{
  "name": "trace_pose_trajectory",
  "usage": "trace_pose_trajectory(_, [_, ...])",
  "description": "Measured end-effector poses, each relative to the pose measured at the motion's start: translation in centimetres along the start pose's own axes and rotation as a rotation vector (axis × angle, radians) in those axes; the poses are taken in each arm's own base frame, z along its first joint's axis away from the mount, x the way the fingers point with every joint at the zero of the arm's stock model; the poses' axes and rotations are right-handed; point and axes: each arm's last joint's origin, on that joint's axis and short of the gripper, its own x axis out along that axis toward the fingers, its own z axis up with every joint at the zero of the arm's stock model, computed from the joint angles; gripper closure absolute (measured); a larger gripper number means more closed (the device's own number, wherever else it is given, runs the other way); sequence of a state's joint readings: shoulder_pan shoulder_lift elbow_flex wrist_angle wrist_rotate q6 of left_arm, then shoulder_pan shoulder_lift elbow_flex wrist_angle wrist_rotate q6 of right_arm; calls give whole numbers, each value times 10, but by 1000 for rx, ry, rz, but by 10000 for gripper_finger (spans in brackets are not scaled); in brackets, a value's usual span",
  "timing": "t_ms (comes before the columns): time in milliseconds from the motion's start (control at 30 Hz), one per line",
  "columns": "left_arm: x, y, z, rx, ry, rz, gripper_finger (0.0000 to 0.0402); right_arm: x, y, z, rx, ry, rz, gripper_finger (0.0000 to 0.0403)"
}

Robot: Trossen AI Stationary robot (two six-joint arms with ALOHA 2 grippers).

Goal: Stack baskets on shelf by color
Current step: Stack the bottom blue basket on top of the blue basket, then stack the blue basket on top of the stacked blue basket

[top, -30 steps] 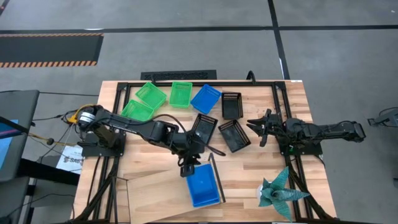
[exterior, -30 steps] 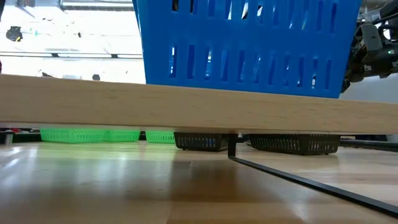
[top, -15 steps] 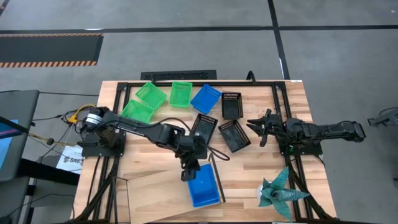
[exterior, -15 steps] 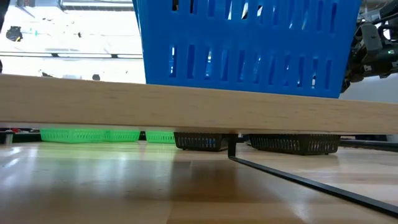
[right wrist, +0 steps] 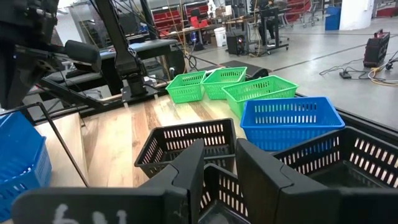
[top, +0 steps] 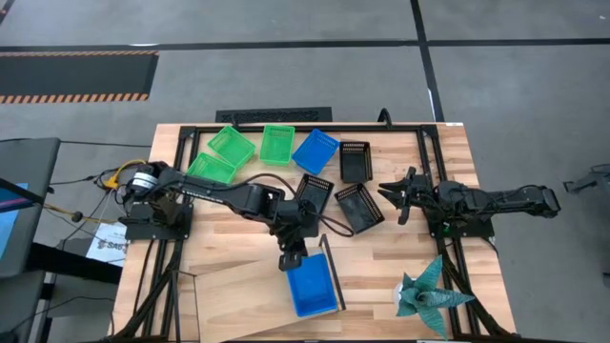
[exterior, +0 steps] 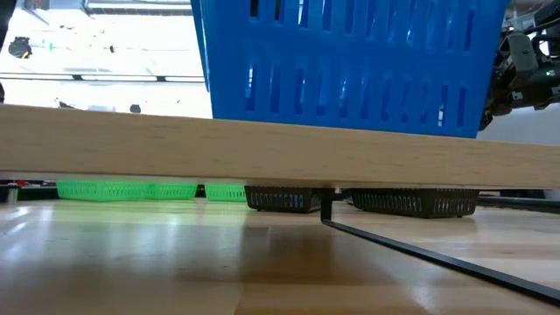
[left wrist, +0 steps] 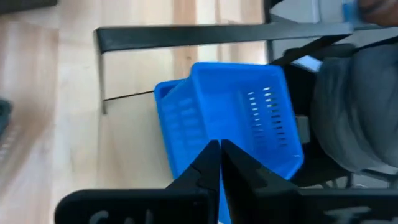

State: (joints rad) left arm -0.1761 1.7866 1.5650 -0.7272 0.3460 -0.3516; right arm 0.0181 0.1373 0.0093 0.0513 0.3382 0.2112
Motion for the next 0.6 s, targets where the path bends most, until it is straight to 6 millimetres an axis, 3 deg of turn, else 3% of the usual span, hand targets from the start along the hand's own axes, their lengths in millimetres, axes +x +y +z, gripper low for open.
trace_pose_trajectory(367, [1, -2, 2, 51, -14, -38, 401, 0, 0, 0, 0, 0, 0, 285])
trace_pose_trajectory(600, [31, 10, 0, 25, 66, -57, 401, 0, 0, 0, 0, 0, 0, 285])
